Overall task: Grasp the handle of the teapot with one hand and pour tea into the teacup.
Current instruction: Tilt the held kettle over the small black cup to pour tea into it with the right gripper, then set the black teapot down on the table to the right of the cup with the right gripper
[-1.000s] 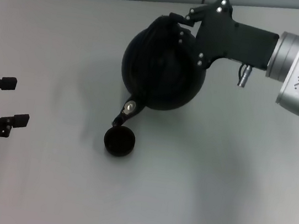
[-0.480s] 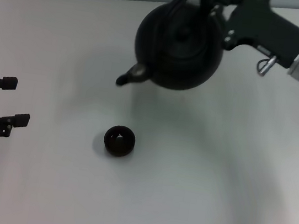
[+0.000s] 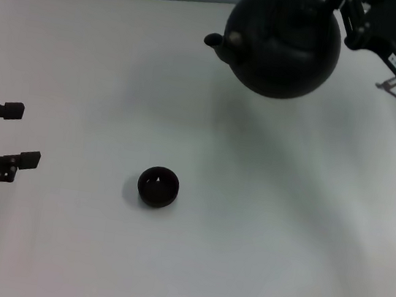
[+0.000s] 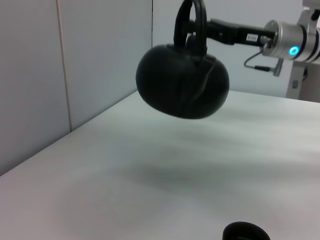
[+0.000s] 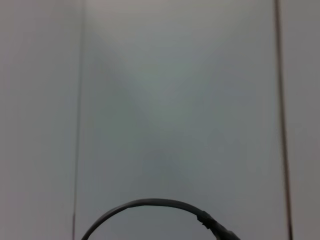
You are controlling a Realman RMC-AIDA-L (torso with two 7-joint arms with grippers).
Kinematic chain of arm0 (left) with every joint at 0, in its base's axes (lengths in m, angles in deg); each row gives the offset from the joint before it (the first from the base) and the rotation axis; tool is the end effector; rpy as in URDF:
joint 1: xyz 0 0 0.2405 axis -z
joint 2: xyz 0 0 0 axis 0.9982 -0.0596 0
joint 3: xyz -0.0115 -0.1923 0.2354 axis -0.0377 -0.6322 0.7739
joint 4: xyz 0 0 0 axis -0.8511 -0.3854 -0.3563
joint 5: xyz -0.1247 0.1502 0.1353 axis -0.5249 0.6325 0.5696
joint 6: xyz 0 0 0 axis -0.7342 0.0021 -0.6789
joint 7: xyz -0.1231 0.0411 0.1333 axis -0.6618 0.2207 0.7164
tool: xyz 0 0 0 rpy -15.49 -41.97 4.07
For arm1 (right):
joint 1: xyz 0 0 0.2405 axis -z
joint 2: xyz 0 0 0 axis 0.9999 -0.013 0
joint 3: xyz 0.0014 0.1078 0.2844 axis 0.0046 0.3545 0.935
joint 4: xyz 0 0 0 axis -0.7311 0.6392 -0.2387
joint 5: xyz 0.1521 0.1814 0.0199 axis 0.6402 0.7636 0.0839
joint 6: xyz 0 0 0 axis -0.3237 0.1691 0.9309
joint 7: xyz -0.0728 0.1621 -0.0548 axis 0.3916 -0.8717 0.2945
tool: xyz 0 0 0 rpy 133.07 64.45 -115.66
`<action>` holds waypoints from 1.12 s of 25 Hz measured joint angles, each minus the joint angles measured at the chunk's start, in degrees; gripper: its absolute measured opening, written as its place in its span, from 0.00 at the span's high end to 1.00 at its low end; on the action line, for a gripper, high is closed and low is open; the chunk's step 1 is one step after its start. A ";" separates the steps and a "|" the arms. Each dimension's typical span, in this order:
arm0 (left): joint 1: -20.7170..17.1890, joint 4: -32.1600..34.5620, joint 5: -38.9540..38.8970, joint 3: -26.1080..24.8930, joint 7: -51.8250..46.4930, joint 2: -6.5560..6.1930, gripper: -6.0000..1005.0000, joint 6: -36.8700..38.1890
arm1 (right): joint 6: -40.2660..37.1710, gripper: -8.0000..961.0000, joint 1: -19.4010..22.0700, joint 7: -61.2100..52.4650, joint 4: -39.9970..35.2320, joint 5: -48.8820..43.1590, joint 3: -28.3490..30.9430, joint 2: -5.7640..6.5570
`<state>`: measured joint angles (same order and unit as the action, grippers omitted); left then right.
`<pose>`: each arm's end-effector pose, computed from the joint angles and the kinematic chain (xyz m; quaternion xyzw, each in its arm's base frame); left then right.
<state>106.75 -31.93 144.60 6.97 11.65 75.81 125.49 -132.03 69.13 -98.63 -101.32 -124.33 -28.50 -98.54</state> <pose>-0.3361 0.3454 0.0195 -0.9643 -0.1205 -0.1695 0.1642 0.3052 0.4270 -0.0200 -0.7803 0.1514 0.3901 0.4648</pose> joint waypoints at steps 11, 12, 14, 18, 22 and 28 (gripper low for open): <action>0.54 0.04 2.43 0.09 0.07 0.70 0.19 0.03 | 0.61 0.93 -0.74 -5.63 6.03 -0.22 -0.57 0.20; 0.55 0.04 2.46 0.09 0.08 0.71 0.19 0.04 | 0.73 0.93 -0.65 -5.58 6.18 -0.28 -0.68 0.20; 0.59 0.04 2.49 0.09 0.08 0.73 0.19 0.13 | 1.23 0.93 -0.61 -5.55 6.62 -0.70 -0.74 0.19; 0.60 0.02 2.52 0.09 0.08 0.73 0.19 0.18 | 2.90 0.93 -0.59 -5.54 6.31 -2.55 -0.75 0.20; 0.60 0.00 2.55 0.09 0.08 0.73 0.19 0.21 | 5.22 0.93 -0.88 -5.69 4.80 -5.44 -0.71 0.22; 0.75 0.14 2.56 0.09 -0.17 0.73 0.19 0.48 | 8.45 0.93 -1.84 -5.61 2.86 -9.73 -0.63 0.18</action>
<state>107.50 -31.80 147.16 7.07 11.48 76.54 125.97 -123.58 67.28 -104.25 -98.46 -134.06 -29.13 -98.36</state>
